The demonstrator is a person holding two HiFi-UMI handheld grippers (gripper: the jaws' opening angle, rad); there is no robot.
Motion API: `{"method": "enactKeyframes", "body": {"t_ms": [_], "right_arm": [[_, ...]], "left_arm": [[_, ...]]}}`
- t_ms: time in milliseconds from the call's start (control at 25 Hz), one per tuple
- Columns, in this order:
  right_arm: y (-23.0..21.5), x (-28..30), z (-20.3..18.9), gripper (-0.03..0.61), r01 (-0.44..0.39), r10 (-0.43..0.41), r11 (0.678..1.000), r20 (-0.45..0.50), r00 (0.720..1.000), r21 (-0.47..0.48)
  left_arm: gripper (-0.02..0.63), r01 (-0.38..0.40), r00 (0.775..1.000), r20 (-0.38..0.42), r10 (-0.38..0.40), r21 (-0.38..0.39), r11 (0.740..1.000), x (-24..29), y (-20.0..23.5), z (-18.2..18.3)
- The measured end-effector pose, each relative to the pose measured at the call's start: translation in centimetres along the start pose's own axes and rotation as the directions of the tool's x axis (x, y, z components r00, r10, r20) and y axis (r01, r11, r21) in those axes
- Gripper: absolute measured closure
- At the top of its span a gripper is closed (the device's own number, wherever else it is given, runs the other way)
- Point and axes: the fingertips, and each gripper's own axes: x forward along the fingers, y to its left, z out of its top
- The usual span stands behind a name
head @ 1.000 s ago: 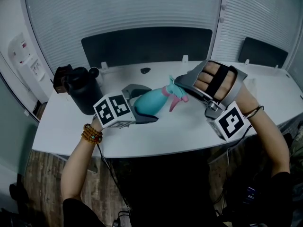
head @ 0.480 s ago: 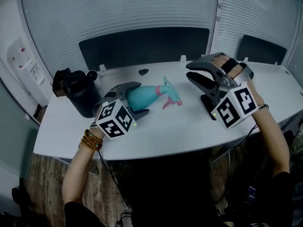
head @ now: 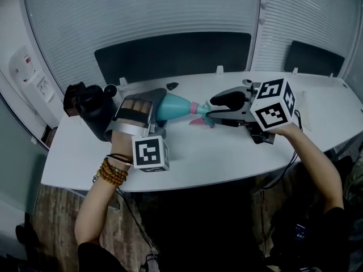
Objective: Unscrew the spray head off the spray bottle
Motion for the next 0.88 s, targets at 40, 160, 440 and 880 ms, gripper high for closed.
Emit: {"method": "enactKeyframes", "body": {"t_ms": [40,160,440,880], "right_arm": [[0.2,0.3,0.2,0.402,0.000,0.000,1.000,0.004,1.000,-0.015],[0.5,0.6,0.5,0.480,0.050,-0.056,0.977,-0.022,0.998,-0.207],[1.9,0.0,0.7,0.492,0.098,-0.373,0.529,-0.127,0.919,-0.843],[8.5,0.6,-0.4,0.492,-0.306,-0.546,-0.478,0.006,0.837,-0.823]], "left_arm": [[0.210,-0.008,1.000,0.006,0.008,-0.004,1.000,-0.2,0.3,0.3],[0.209,0.036,0.999,0.043,-0.033,-0.079,0.996,-0.6,0.4,1.1],[0.210,0.345,0.922,0.296,-0.252,-0.326,0.880,-1.7,-2.0,3.3],[0.209,0.795,0.501,0.712,-0.492,-0.155,0.586,-7.5,-6.5,5.7]]}}
